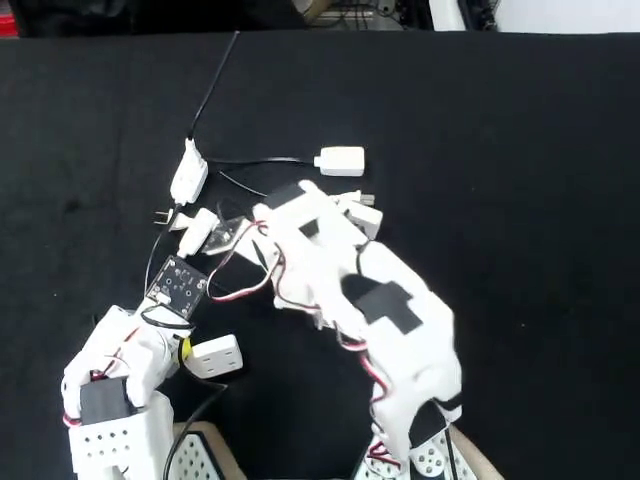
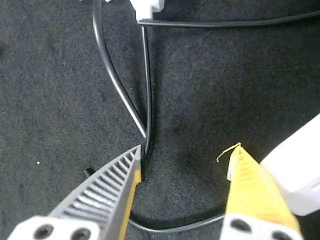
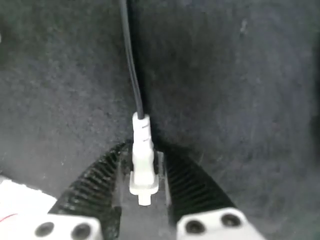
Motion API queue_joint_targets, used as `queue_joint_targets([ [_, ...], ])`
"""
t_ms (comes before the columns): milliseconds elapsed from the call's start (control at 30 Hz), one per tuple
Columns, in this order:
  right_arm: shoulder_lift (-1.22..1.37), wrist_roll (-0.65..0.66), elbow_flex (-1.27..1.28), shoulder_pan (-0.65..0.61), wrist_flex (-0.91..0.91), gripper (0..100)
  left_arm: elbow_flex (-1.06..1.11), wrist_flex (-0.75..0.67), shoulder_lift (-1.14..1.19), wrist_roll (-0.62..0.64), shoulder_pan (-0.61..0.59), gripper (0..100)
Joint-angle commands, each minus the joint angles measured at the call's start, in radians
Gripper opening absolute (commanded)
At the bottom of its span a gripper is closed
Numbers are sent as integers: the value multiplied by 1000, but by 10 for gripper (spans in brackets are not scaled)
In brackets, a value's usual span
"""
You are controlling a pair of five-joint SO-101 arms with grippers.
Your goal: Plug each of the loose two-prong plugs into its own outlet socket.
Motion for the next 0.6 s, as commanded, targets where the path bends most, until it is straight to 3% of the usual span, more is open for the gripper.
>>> queue_joint_targets([
  [0, 93, 5, -76, -11, 74, 13, -5, 8, 2, -11, -8, 278],
  [167, 110, 37, -110, -11, 146, 17, -5, 8, 2, -11, -8, 278],
  [333, 110, 80, -107, -11, 150, 101, -5, 8, 2, -11, -10, 278],
  [567, 111, 86, -113, -11, 150, 47, -5, 8, 2, -11, -10, 278],
])
